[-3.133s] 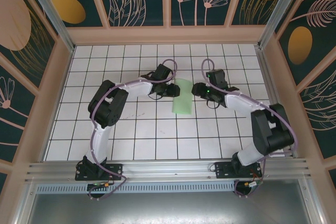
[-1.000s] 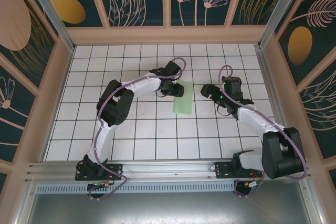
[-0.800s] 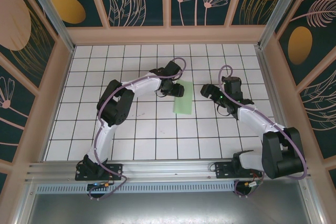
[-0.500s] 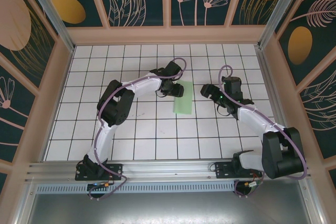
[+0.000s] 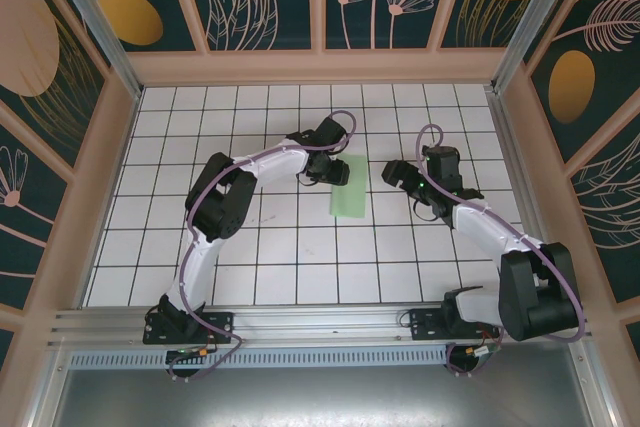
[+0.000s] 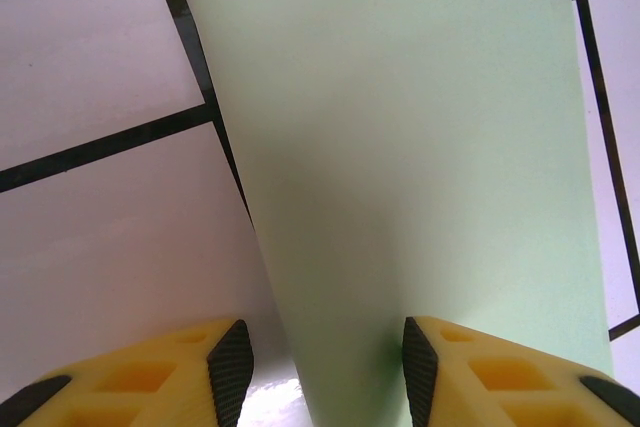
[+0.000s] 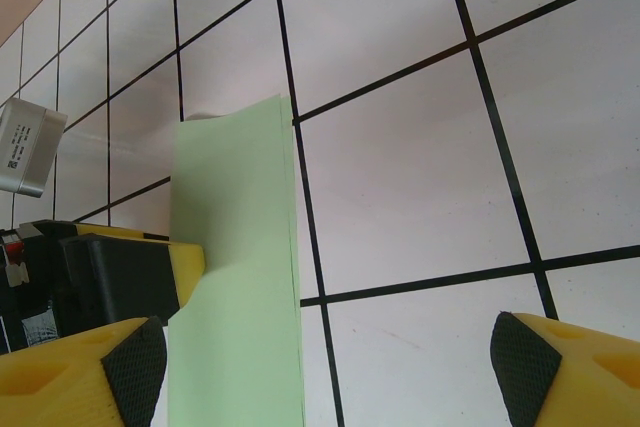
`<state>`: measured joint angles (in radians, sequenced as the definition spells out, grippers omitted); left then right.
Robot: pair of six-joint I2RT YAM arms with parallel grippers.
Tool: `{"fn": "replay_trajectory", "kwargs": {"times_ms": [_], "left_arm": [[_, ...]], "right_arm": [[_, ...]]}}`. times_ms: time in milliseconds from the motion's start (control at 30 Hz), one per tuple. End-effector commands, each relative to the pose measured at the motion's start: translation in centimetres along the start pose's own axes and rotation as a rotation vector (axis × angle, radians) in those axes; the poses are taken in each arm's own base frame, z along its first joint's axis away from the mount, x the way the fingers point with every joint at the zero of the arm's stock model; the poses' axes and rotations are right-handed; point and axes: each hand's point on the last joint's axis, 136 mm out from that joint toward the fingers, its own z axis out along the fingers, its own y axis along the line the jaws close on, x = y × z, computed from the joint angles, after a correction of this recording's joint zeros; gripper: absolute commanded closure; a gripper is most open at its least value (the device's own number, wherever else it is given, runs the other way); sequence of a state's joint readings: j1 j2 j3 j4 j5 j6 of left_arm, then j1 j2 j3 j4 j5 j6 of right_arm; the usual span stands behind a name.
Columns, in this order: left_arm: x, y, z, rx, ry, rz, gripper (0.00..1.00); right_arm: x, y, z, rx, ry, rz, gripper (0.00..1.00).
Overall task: Fold a paper plane with a square sheet of paper (fold left side to right side)
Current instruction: First fold in half a square sheet of paper at the center of the table.
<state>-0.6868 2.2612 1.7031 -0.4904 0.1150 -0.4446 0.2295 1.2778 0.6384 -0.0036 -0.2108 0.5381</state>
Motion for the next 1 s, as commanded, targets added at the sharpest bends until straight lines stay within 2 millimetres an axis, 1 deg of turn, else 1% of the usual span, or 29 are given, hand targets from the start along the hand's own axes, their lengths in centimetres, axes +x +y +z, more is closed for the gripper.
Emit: {"fn": "replay_trajectory", "kwargs": {"times_ms": [0, 500, 967], "left_arm": [[1.91, 1.18, 3.68, -0.025, 0.044, 0.021, 0.51], [2.28, 1.15, 3.95, -0.020, 0.058, 0.034, 0.48], [2.20, 1.13, 4.08, -0.020, 0.058, 0.036, 0.47]], "right_arm": [[-0.08, 0.11, -0.36, -0.018, -0.015, 0.008, 0.13], [0.09, 0.16, -0.24, -0.027, -0.009, 0.012, 0.12], [0.40, 0.51, 0.03, -0.049, 0.010, 0.017, 0.13]]}}
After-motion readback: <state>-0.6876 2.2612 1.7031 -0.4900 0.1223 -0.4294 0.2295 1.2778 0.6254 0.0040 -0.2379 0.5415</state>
